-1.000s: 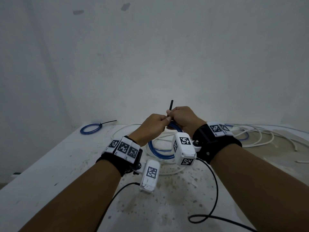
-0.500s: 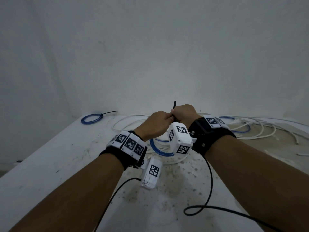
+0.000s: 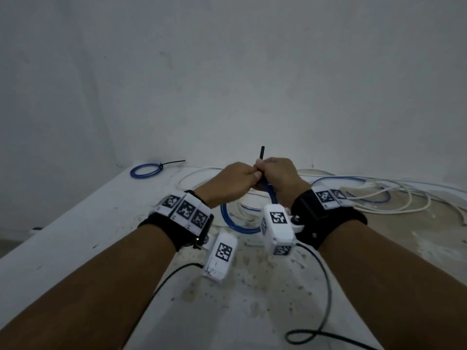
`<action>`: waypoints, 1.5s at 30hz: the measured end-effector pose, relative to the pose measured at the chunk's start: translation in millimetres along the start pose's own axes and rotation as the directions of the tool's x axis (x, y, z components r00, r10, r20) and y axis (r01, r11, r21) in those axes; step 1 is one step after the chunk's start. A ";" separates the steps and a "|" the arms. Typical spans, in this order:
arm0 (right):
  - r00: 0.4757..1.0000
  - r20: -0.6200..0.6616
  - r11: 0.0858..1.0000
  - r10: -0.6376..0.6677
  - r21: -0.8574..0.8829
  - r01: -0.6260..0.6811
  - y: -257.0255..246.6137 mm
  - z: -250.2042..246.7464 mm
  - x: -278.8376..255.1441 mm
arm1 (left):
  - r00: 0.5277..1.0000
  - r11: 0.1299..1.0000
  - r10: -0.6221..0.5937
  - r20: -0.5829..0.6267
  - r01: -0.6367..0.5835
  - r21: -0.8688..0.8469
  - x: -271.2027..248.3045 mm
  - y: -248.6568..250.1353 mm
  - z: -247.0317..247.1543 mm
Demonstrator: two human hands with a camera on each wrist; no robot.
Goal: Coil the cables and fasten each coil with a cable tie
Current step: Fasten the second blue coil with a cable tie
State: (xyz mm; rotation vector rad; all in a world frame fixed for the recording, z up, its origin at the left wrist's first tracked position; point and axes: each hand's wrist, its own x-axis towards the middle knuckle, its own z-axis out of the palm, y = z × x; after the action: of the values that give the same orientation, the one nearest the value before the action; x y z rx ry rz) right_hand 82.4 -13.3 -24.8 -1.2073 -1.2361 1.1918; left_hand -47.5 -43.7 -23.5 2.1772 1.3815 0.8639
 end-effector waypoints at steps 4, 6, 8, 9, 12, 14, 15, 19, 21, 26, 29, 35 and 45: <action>0.945 0.292 0.985 0.148 0.036 -0.166 -15.7 -6.6 -6.4 | 0.998 0.981 -0.063 0.014 0.065 -0.184 0.6 4.3 -32.9; 0.900 0.402 0.986 0.167 -0.051 -0.160 -22.5 -2.3 -9.7 | 0.997 0.980 -0.074 0.018 0.076 -0.185 1.8 4.4 -40.5; 0.904 0.403 0.989 0.142 -0.087 -0.116 -26.6 4.5 -10.3 | 0.995 0.973 -0.103 0.012 0.104 -0.204 3.5 4.4 -45.0; 0.920 0.374 0.993 0.119 -0.065 -0.102 -28.3 7.7 -11.3 | 0.992 0.967 -0.121 0.021 0.123 -0.223 3.7 4.6 -46.5; 0.942 0.327 0.997 0.077 0.002 -0.082 -31.7 15.5 -5.7 | 0.985 0.942 -0.167 0.027 0.168 -0.291 4.0 0.5 -51.6; 0.956 0.290 0.997 0.039 0.045 -0.054 -31.4 23.8 -3.3 | 0.976 0.907 -0.211 -0.052 0.176 -0.383 3.4 -5.3 -56.3; 0.964 0.266 0.995 0.023 0.091 -0.049 -30.0 28.1 -0.8 | 0.965 0.876 -0.239 -0.107 0.167 -0.453 2.8 -9.2 -58.9; 0.994 0.108 0.934 0.012 0.354 -0.050 -27.6 47.3 10.5 | 0.897 0.706 -0.388 -0.211 0.142 -0.694 -4.5 -27.5 -62.5; 0.999 0.026 0.895 0.027 0.445 -0.036 -25.5 64.1 15.5 | 0.866 0.570 -0.457 -0.205 0.108 -0.815 -8.2 -33.4 -56.0; 0.994 0.103 0.921 0.046 0.380 -0.082 -13.0 95.7 22.6 | 0.757 0.592 -0.574 -0.311 0.121 -0.797 -12.9 -57.9 -67.1; 0.954 0.295 0.982 0.057 0.156 -0.106 -11.7 93.7 28.4 | 0.726 0.664 -0.592 -0.351 0.193 -0.723 -19.9 -80.4 -87.5; 0.932 0.353 0.995 0.080 -0.079 -0.055 -11.6 114.4 46.0 | 0.711 0.703 -0.604 -0.361 0.261 -0.662 -28.6 -111.1 -104.8; 0.948 0.305 0.972 -0.092 -0.179 0.152 9.9 188.1 82.0 | 0.635 0.612 -0.715 -0.292 0.365 -0.702 -34.9 -167.3 -134.7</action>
State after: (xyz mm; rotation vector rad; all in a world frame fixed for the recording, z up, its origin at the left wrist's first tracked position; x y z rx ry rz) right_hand -106.0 67.8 -36.8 -1.1030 -1.6643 1.2070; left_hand -260.4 -2.7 -42.9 0.9106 1.6285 1.4682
